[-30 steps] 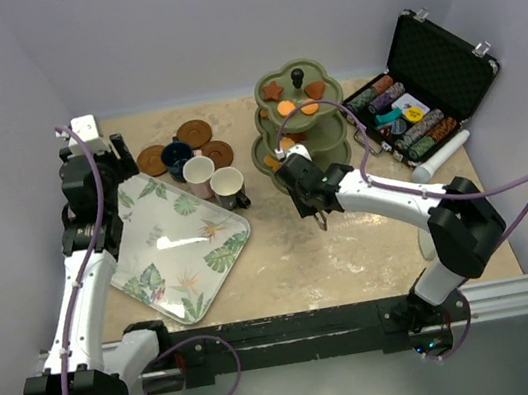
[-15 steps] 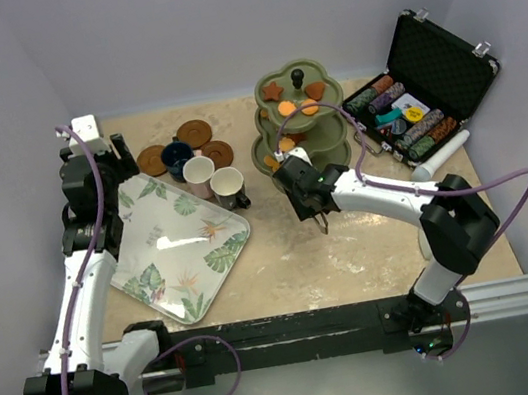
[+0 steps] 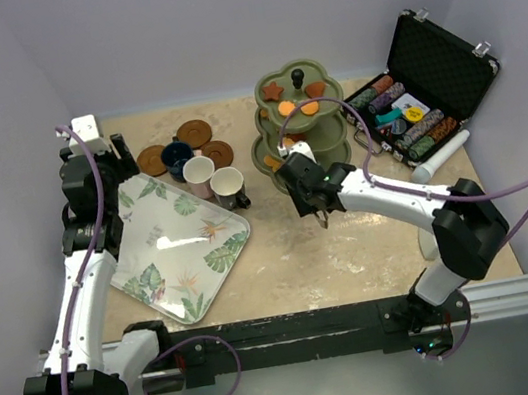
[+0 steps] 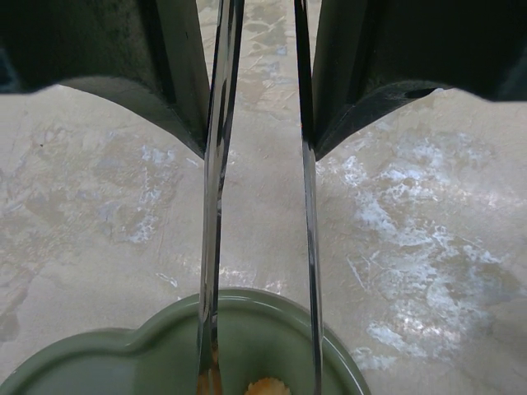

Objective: Serve the afternoon tea
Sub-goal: Place the desert on the desert table, then place the clamp at the center of the board.

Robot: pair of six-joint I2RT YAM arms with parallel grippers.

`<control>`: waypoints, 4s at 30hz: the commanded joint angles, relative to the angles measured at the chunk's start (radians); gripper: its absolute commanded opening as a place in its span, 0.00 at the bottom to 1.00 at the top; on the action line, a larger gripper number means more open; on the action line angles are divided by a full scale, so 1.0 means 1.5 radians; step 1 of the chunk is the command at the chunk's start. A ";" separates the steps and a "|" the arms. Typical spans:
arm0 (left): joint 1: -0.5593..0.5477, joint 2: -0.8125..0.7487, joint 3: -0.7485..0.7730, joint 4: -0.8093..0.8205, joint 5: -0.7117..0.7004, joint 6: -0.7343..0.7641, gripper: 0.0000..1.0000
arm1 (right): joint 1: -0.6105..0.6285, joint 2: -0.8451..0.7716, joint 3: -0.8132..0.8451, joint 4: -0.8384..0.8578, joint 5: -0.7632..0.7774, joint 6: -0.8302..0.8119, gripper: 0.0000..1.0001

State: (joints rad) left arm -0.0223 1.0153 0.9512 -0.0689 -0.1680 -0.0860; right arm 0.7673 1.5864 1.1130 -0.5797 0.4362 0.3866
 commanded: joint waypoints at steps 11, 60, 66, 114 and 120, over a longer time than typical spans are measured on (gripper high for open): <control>-0.005 -0.007 -0.004 0.024 0.006 0.004 0.72 | 0.033 -0.112 0.019 0.012 -0.012 0.034 0.47; -0.004 -0.018 -0.009 0.029 0.009 0.003 0.72 | -0.121 -0.279 0.198 0.160 0.078 -0.098 0.40; -0.004 -0.018 -0.008 0.029 0.015 0.000 0.72 | -0.318 -0.315 0.091 0.215 -0.029 -0.116 0.40; -0.134 -0.046 -0.015 0.033 -0.043 0.050 0.72 | -0.353 -0.007 -0.135 0.061 -0.025 0.132 0.73; -0.135 -0.045 -0.013 0.035 -0.007 0.048 0.72 | -0.352 -0.093 -0.132 0.052 0.011 0.150 0.98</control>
State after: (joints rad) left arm -0.2195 0.9642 0.9340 -0.0677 -0.2077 -0.0315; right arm 0.2409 1.5505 0.8967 -0.4923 0.3843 0.5690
